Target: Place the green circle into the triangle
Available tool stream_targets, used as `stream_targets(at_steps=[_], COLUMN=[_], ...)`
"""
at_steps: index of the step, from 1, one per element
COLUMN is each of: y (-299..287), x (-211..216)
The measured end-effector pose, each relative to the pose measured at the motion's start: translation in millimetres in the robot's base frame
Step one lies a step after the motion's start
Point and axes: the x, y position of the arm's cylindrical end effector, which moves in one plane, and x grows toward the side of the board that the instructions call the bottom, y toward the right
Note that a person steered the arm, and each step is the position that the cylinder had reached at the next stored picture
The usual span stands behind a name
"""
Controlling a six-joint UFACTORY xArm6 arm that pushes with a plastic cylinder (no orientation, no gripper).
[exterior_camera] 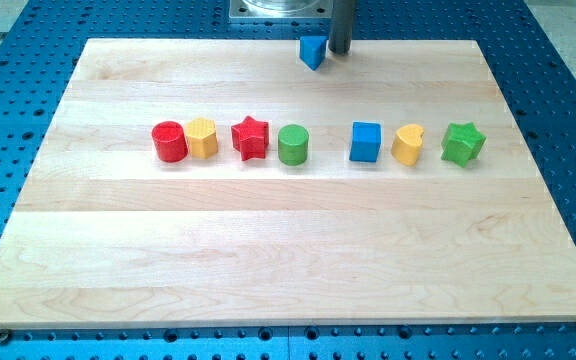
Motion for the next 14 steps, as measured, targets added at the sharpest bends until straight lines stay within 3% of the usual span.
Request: stream_targets(at_steps=[1,2,3,4,5,6,8,9,10,11,13,14], y=[45,18,-34,-34,-48,-89,-71,-78,-101,-72,-21,-12], x=[94,164,162,193,250,262,145,168,218,222,117,101])
